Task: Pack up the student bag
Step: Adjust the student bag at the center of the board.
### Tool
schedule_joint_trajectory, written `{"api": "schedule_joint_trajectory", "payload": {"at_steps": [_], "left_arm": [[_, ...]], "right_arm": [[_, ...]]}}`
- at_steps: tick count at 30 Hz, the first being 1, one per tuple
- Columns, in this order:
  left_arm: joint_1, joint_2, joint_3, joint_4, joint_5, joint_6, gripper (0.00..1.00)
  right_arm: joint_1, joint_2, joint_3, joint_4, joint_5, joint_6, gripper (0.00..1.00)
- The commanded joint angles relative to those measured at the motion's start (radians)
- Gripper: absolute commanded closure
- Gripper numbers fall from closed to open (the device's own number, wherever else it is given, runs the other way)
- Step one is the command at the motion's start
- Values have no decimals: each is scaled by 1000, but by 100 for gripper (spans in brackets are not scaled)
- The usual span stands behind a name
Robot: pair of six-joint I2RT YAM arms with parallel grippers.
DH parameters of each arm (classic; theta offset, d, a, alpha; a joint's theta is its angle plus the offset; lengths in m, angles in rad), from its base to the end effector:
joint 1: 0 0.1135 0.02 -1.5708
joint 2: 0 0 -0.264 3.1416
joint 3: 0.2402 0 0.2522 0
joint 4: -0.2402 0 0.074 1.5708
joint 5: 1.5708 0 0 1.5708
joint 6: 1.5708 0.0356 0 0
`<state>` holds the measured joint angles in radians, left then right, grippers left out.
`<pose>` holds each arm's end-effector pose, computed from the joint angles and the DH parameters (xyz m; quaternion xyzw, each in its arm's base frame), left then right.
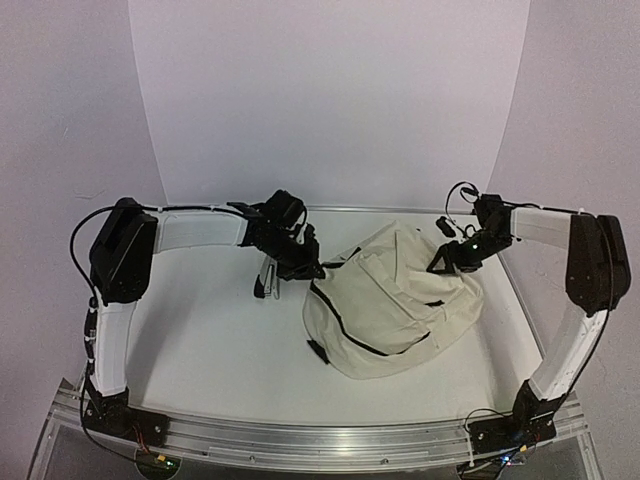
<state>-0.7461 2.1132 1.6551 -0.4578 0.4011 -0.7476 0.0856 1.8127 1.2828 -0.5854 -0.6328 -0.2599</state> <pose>0.3339 -0.3276 0.2004 0.0634 0.9279 -0.3525 0.1032 0.3670 0.0526 0.2055 -0.2283 0.9000 0.2833 0.2401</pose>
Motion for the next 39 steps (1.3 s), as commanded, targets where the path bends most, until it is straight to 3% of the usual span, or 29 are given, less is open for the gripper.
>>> {"api": "schedule_joint_trajectory", "payload": {"at_steps": [1, 4, 8, 10, 12, 15, 20, 24, 28, 33, 35, 39], "left_arm": [[85, 150, 271, -4, -1, 67, 100], [90, 245, 487, -99, -4, 119, 96], [112, 251, 576, -155, -28, 143, 59], [124, 187, 517, -153, -50, 143, 43], [126, 102, 445, -162, -69, 152, 33], [124, -24, 279, -189, -84, 133, 29], [92, -218, -43, -173, -78, 78, 25], [45, -277, -182, -125, -34, 42, 28], [19, -234, -178, -119, -28, 28, 41], [20, -110, -47, -125, -59, 46, 82], [20, -43, 55, -132, -55, 62, 88], [21, 92, 236, -162, -29, 93, 90]], "right_arm": [[38, -187, -135, -199, -107, -107, 34], [80, -266, -148, -253, -138, -143, 33], [115, -307, -122, -294, -80, -194, 31], [116, -311, -76, -301, -31, -222, 30], [116, -309, -28, -293, 24, -254, 27], [117, -260, 56, -268, 43, -264, 19], [154, -128, 179, -230, 62, -243, 16], [221, -56, 228, -217, 92, -245, 17], [241, -14, 207, -216, 130, -267, 19], [241, -58, 51, -239, 197, -370, 27], [241, -105, -22, -258, 204, -403, 28], [244, -189, -123, -291, 200, -422, 30]]}}
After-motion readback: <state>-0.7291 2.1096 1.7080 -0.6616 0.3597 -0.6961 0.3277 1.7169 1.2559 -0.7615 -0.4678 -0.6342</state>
